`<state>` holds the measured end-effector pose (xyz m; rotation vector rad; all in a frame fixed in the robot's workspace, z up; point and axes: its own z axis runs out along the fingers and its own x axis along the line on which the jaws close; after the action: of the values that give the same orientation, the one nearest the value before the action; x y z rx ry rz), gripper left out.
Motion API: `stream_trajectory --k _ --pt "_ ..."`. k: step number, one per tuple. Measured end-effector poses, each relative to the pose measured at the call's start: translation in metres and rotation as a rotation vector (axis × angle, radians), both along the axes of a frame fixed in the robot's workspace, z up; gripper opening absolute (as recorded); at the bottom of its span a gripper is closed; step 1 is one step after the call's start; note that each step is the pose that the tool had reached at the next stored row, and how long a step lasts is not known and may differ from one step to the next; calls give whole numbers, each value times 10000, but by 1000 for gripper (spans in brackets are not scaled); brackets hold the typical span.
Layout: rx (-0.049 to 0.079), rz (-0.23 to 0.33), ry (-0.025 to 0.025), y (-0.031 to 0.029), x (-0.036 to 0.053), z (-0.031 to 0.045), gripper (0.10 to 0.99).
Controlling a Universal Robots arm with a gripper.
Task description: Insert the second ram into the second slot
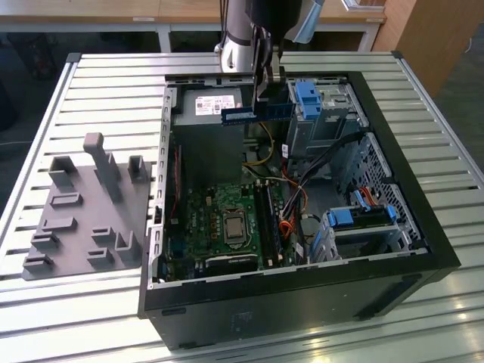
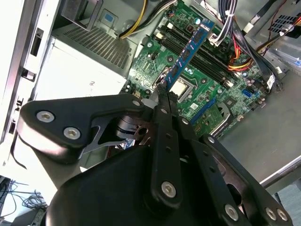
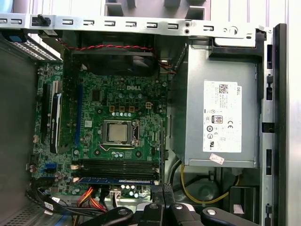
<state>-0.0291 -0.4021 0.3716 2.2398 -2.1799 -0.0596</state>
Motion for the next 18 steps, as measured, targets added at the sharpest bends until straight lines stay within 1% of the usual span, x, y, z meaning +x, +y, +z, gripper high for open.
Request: stream_trajectory --k 7,9,18 --pt "-7 0 0 -9 0 0 114" --pt "-12 0 0 -30 0 0 114" --pt "-16 0 0 -45 0 0 114"
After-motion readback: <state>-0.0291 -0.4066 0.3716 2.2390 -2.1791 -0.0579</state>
